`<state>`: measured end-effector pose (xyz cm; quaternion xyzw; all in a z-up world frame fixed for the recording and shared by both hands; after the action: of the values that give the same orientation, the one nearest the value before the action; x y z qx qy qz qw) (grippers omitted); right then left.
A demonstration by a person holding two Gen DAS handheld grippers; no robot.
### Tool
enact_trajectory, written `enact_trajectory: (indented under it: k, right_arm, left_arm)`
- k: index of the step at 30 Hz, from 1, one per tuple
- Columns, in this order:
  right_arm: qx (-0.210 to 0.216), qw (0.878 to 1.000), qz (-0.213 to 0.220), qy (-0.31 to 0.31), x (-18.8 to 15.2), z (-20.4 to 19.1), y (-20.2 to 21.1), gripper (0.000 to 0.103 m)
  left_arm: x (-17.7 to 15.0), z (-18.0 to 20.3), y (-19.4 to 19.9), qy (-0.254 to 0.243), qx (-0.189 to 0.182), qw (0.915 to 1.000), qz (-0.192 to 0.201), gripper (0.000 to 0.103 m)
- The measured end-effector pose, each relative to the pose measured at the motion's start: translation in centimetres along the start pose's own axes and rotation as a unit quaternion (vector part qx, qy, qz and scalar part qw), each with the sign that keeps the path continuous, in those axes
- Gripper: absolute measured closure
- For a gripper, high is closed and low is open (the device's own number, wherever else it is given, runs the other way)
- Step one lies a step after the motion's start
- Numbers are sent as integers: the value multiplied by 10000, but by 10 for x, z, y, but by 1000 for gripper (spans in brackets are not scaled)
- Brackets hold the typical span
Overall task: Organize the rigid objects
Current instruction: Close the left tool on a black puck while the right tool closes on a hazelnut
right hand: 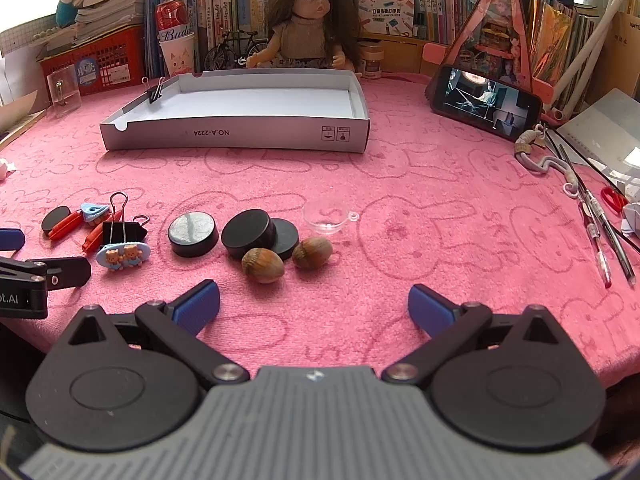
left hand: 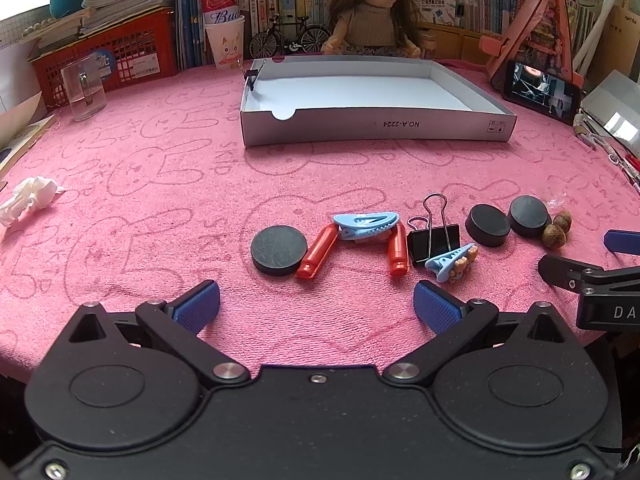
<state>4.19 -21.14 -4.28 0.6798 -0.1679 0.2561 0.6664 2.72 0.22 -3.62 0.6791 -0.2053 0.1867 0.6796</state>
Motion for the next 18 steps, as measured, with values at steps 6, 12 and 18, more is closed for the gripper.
enact_trajectory:
  k: [6, 12, 18]
  right_arm:
    - [176, 9996, 185, -149, 0, 3, 4, 5]
    - [401, 9976, 556, 37, 2, -3, 15, 22]
    - [508, 9970, 554, 206, 1, -13, 16, 50]
  left_arm:
    - [2, -8, 6, 111, 44, 9999, 115, 26]
    - [9, -19, 12, 233, -58, 9993, 299, 50]
    - [12, -28, 17, 377, -20, 9980, 506, 65]
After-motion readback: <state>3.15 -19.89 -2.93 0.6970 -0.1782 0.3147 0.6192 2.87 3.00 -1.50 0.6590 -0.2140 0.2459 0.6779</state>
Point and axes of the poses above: each gripper's, at about its wrist camera, not at the fingertips, and y roughly against the way its jaws point, z to its right, x to its top, the point moved 5 cm from there along -y, roughly the way its jaws point, and after that the axes turned 13 degrees about -z, right-handed, at the moved point
